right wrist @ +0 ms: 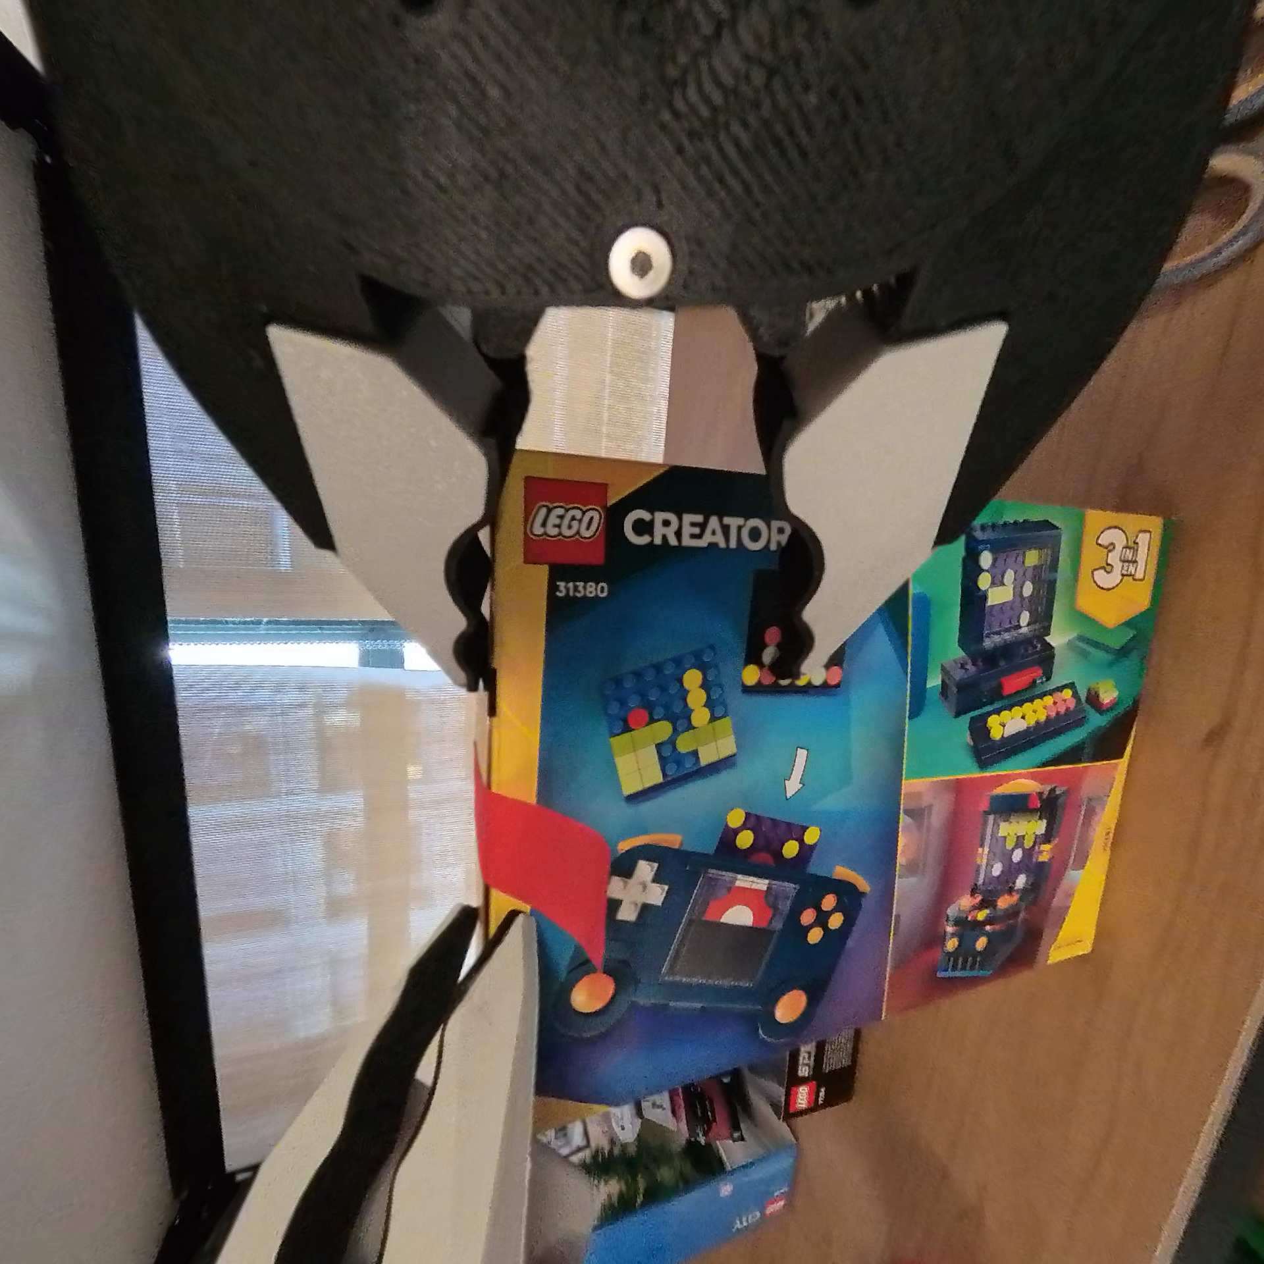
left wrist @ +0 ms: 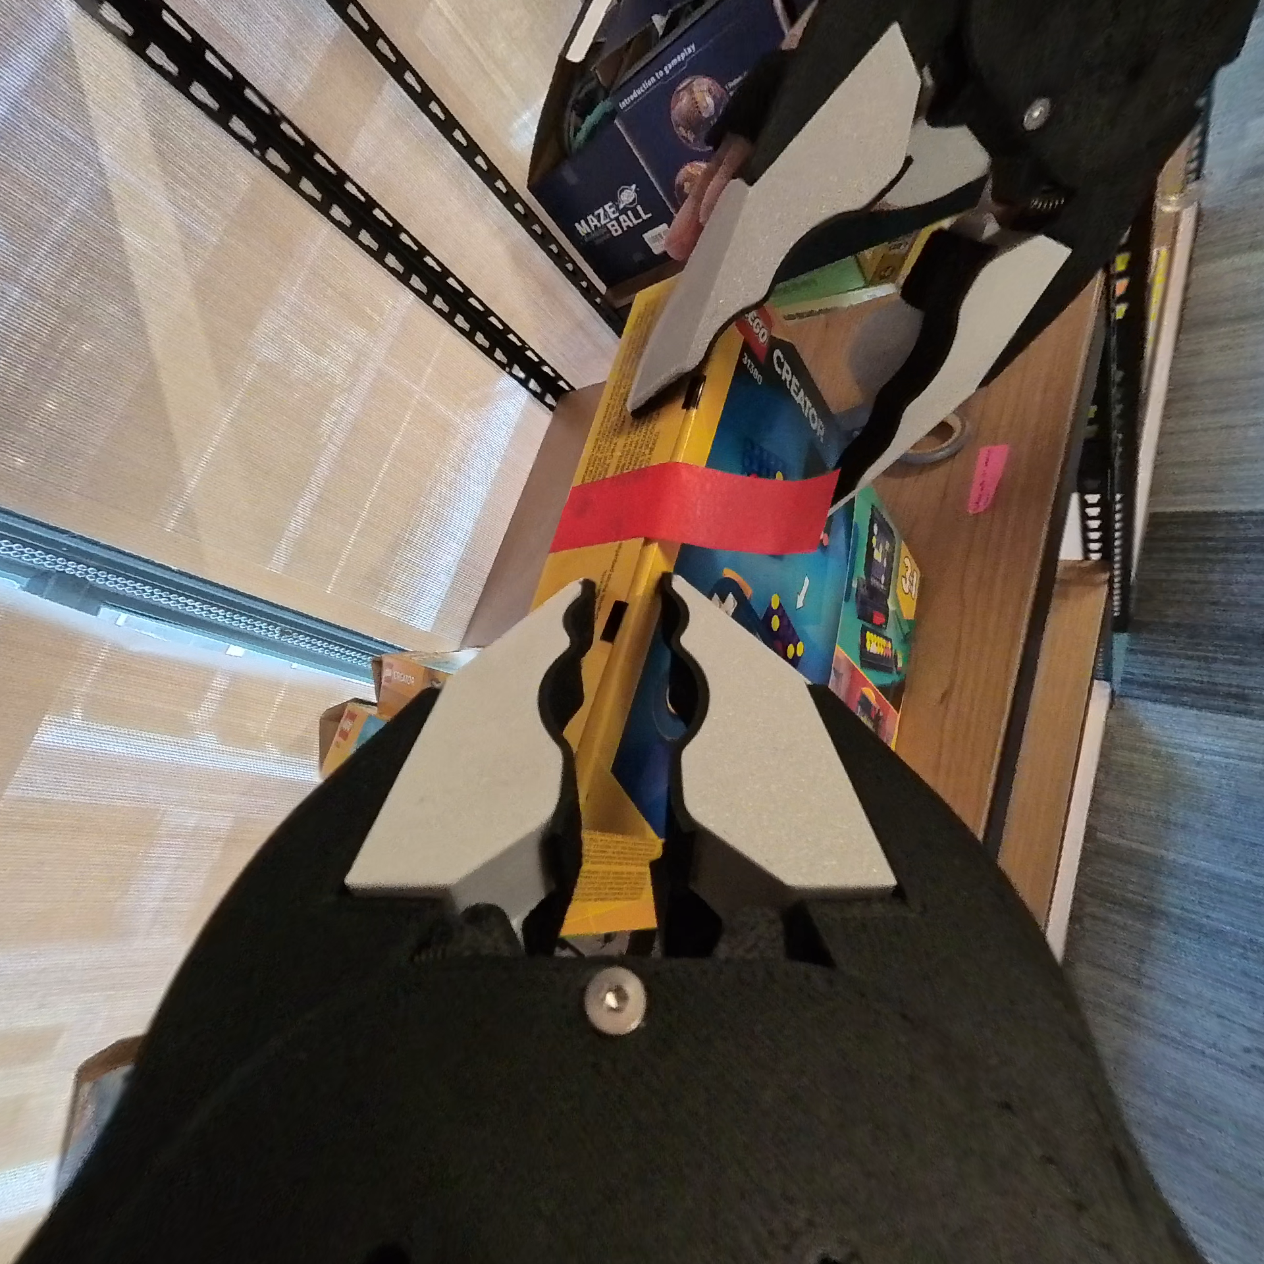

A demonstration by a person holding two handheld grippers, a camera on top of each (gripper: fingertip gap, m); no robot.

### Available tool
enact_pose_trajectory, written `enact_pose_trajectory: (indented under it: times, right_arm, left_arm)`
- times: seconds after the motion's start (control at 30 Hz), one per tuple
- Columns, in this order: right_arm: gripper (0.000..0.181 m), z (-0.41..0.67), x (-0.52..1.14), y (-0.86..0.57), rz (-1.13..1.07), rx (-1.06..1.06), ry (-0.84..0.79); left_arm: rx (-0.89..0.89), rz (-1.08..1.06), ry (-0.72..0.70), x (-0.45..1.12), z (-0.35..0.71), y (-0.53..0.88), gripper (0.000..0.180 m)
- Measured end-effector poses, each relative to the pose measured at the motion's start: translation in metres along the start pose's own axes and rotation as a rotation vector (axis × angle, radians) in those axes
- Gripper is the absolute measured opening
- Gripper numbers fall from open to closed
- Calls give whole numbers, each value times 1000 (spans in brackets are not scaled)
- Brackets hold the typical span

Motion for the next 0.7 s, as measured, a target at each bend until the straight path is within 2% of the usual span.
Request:
enact_pose_trajectory:
  times: [0.2,0.3,0.47,0.63,0.7]
  right_arm:
    - [85,3,-3,1,0,5,0]
    - [85,2,-1,0,7,18,4]
    - [85,0,0,-2,14,26,0]
    - [84,1,-1,-2,16,27,-10]
    - [85,0,-1,-2,18,29,-10]
  left_arm:
    - [240,185,8,-21,12,-32,33]
    - [398,277,2,-23,29,-64,35]
    - [674,537,222,6,36,-92,29]
    - [657,578,229,20,33,-90,19]
    - [723,621,219,20,35,-90,2]
Point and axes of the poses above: each gripper's, where its closed fingertips meet, x out along the fingers, z out of its top, y = z × x across the jaws, the point moved 9 cm from there along -x, back along the fingers, and after that the axes turned 4 degrees about x, right-handed, at the moved point
